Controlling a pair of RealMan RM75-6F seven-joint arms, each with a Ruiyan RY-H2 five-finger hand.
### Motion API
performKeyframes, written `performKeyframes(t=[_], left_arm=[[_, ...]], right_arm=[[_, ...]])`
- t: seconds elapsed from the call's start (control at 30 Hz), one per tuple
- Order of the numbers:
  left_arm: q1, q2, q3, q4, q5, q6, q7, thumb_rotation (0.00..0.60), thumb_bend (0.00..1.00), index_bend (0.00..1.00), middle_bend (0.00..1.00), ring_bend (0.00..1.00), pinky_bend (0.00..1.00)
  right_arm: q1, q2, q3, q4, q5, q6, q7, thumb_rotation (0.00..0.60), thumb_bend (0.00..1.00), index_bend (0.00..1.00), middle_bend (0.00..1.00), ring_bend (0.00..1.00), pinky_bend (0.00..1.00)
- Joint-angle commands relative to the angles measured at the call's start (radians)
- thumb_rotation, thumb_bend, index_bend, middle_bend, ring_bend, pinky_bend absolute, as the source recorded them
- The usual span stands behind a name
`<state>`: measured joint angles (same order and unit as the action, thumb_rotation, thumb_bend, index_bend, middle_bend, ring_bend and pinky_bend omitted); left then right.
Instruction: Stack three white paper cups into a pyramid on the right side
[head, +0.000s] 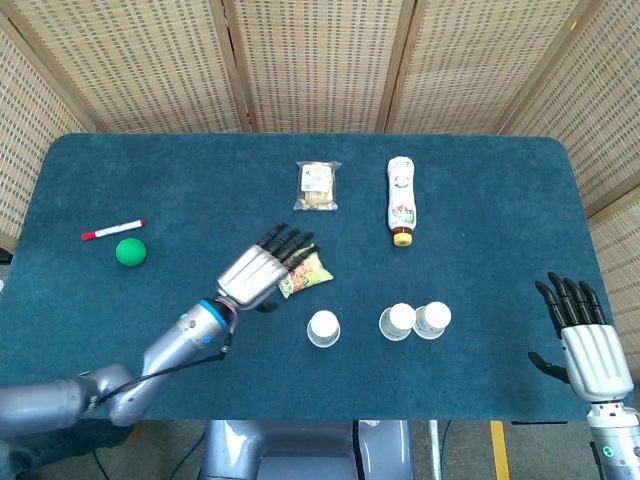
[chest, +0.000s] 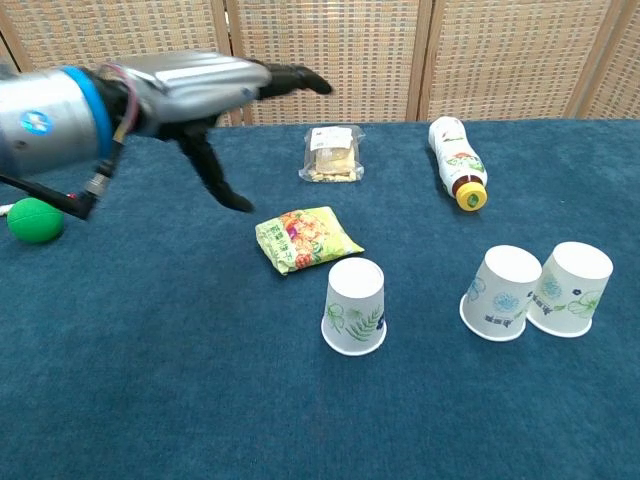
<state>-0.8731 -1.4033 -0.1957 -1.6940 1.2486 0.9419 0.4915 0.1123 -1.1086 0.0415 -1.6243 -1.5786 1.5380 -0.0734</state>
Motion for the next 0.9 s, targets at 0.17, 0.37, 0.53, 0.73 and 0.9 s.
performKeyframes(t=[0.17, 0.37, 0.53, 0.73, 0.9], left_arm=[[0.275, 0.228, 0.076, -0.133, -0.005, 0.295, -0.095, 0.6, 0.0, 0.0, 0.0, 0.0, 0.0], [0.43, 0.278, 0.129, -0.164, -0.077, 0.445, -0.092, 0.6, 0.0, 0.0, 0.0, 0.0, 0.0], [0.522, 0.289, 0.158, -0.174, -0.063, 0.526, -0.146, 0.6, 0.0, 0.0, 0.0, 0.0, 0.0], [0.567, 0.292, 0.176, -0.146, 0.012, 0.561, -0.173, 0.6, 0.0, 0.0, 0.0, 0.0, 0.0], [0.568, 0.292, 0.183, -0.132, 0.051, 0.531, -0.179, 0.6, 0.0, 0.0, 0.0, 0.0, 0.0]], right_arm=[[0.028, 0.009, 0.003, 0.001, -0.02, -0.04, -0.018, 0.6, 0.0, 0.06, 0.06, 0.0, 0.0], [0.112, 0.053, 0.013, -0.045, -0.065, -0.145, -0.087, 0.6, 0.0, 0.06, 0.06, 0.0, 0.0], [0.241, 0.083, 0.045, -0.092, -0.117, -0.283, -0.066, 0.6, 0.0, 0.09, 0.09, 0.0, 0.0], [0.431, 0.085, 0.094, -0.183, -0.076, -0.538, 0.005, 0.6, 0.0, 0.14, 0.12, 0.01, 0.0], [0.561, 0.021, 0.145, -0.228, -0.001, -0.693, -0.008, 0.6, 0.0, 0.14, 0.17, 0.08, 0.05]])
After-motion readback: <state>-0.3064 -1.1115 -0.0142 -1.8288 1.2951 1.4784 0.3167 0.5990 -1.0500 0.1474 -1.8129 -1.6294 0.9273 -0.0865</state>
